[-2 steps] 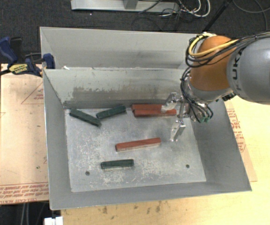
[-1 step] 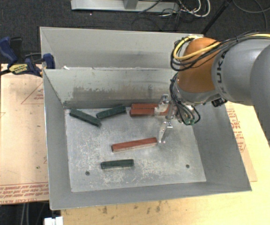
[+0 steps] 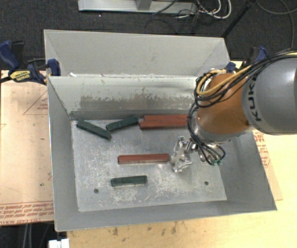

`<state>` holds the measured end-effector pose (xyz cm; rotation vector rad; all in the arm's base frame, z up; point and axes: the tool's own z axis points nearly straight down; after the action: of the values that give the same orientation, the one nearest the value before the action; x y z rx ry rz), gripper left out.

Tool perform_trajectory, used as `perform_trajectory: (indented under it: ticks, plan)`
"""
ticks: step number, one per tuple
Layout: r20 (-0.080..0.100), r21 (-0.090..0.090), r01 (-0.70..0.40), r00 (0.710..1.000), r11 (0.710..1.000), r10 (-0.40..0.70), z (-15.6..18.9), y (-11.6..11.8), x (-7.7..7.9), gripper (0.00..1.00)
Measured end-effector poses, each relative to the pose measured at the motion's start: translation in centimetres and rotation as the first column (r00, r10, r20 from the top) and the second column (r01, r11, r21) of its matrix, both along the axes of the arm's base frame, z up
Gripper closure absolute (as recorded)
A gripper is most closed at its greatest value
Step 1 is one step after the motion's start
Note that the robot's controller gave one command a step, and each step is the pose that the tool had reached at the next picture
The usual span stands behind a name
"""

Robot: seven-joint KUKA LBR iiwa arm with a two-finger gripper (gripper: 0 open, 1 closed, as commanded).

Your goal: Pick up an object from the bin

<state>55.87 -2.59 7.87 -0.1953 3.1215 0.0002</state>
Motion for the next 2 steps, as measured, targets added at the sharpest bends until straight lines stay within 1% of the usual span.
perform_trajectory:
  ticks: [1,2]
  plan:
    - [-0.007,0.0,-0.001,1.0,1.0,0.001,-0.27,0.0,-0.23,0.0]
    - [-0.006,-0.001,-0.001,1.0,1.0,0.001,-0.27,-0.01,-0.22,0.0]
